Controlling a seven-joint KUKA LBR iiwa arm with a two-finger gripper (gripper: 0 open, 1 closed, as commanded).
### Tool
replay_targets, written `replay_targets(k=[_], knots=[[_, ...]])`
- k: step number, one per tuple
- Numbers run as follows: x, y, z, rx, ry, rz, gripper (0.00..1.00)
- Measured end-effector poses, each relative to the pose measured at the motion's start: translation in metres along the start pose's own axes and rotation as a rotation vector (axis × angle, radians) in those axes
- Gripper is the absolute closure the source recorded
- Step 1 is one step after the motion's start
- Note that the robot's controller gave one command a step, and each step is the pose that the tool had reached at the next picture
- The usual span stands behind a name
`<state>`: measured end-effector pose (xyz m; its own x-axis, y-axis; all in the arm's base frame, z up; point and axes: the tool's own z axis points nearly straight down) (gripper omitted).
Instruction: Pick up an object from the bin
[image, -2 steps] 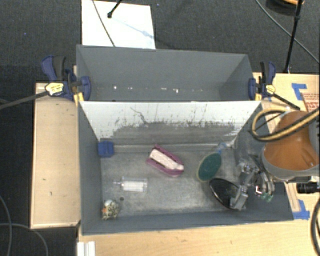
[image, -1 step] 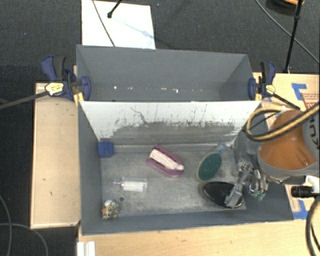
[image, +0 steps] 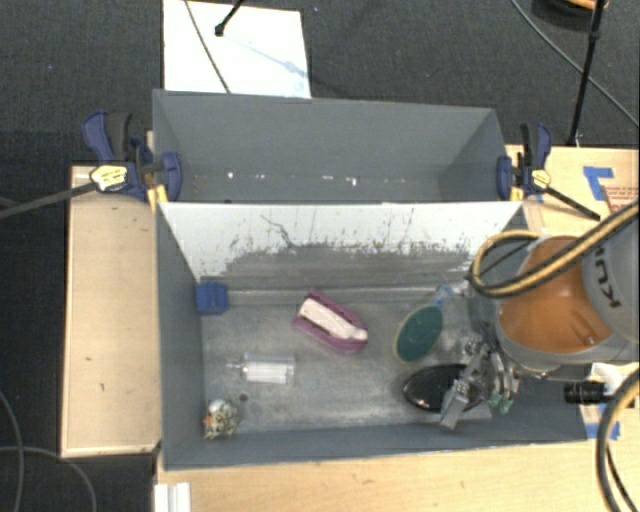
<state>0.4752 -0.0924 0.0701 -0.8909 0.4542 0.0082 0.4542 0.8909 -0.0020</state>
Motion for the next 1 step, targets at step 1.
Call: replay_targets(k=[1], knots=[[-0.0003,-0.0006,-0.0014,0.001,0.0,-0.011,0.0]])
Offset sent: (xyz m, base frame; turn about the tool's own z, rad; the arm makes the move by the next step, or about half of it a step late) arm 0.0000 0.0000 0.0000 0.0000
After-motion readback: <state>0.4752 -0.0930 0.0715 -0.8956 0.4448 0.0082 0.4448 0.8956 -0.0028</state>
